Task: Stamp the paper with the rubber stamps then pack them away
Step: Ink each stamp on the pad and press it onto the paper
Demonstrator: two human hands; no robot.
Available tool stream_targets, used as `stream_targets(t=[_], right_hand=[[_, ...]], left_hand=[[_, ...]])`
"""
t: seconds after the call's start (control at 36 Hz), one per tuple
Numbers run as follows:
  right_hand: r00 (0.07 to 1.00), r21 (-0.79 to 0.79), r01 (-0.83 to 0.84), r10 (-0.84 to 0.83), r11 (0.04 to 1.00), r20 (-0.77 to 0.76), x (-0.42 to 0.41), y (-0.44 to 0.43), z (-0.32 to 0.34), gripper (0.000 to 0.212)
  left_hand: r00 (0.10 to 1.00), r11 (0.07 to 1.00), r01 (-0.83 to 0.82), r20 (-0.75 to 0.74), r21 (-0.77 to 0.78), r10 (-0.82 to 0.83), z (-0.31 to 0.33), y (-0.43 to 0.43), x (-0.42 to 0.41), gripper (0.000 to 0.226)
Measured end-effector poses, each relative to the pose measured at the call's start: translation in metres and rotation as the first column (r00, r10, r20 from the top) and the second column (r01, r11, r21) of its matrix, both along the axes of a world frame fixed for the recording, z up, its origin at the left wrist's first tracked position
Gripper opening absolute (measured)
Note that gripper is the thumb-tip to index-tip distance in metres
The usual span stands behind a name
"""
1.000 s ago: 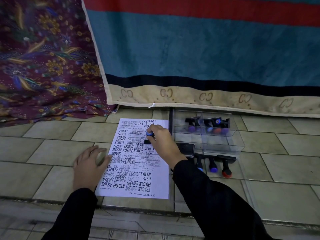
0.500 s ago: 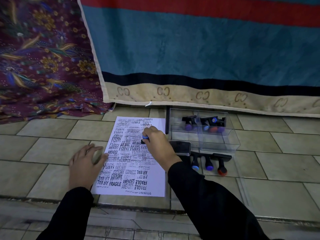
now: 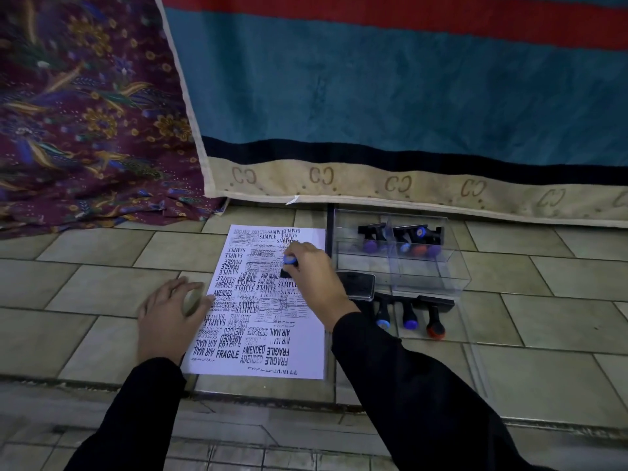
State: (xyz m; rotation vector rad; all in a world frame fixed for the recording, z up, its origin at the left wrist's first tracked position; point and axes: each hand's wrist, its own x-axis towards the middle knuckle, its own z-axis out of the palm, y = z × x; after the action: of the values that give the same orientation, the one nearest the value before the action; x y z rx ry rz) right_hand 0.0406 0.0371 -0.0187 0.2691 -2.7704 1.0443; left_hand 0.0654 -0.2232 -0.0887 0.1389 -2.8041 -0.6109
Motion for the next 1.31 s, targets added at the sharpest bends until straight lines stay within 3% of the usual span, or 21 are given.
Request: stream_targets(t=[0.08, 0.17, 0.25, 0.44, 0.67, 0.75, 0.81, 0.86, 0.94, 1.31], right_hand=[[0.987, -0.234, 0.112, -0.135, 0.966, -0.084, 0.009, 0.014, 0.009, 0.014], [0.951, -0.303, 0.187, -0.249, 0.934, -0.183, 0.025, 0.038, 0.024, 0.028], [0.923, -0.259, 0.234, -0.298, 0.937, -0.243, 0.049, 0.066, 0.033, 0.031], [0.900, -0.226, 0.345, -0.389, 0.911, -0.198, 0.120, 0.124, 0.020, 0.028], [0.907, -0.050, 0.314, -0.315, 0.948, -0.280, 0.181, 0.138, -0.016, 0.027], [0.913, -0.007, 0.308, -0.297, 0.952, -0.279, 0.197, 0.137, -0.030, 0.014], [0.926, 0.008, 0.296, -0.285, 0.955, -0.247, 0.203, 0.135, -0.035, 0.025], [0.932, 0.053, 0.303, -0.285, 0.951, -0.224, 0.207, 0.135, -0.039, 0.006], [0.942, 0.101, 0.309, -0.289, 0.946, -0.173, 0.205, 0.136, -0.043, 0.027], [0.954, 0.193, 0.277, -0.246, 0.941, -0.172, 0.197, 0.137, -0.025, 0.033]], left_hand=[[1.000, 1.000, 0.002, -0.005, 0.005, -0.002, 0.002, 0.002, 0.001, 0.049], [1.000, 1.000, 0.005, -0.004, 0.014, -0.005, 0.003, 0.003, 0.002, 0.048], [1.000, 1.000, 0.005, -0.005, 0.002, -0.005, 0.002, 0.001, 0.001, 0.047], [1.000, 1.000, -0.002, -0.020, -0.005, 0.002, -0.004, -0.001, -0.002, 0.047], [1.000, 1.000, 0.003, -0.030, 0.004, -0.003, -0.003, 0.000, 0.000, 0.045], [0.999, 1.000, 0.008, -0.035, -0.006, -0.009, -0.003, 0.000, 0.000, 0.042], [0.999, 1.000, 0.013, -0.031, -0.010, -0.013, -0.004, 0.000, 0.000, 0.039], [1.000, 1.000, 0.007, -0.023, -0.009, -0.007, -0.003, 0.000, 0.000, 0.042], [1.000, 1.000, 0.005, -0.020, -0.006, -0.006, -0.002, 0.001, 0.000, 0.048], [1.000, 1.000, 0.004, -0.019, -0.004, -0.004, 0.001, 0.002, 0.002, 0.047]])
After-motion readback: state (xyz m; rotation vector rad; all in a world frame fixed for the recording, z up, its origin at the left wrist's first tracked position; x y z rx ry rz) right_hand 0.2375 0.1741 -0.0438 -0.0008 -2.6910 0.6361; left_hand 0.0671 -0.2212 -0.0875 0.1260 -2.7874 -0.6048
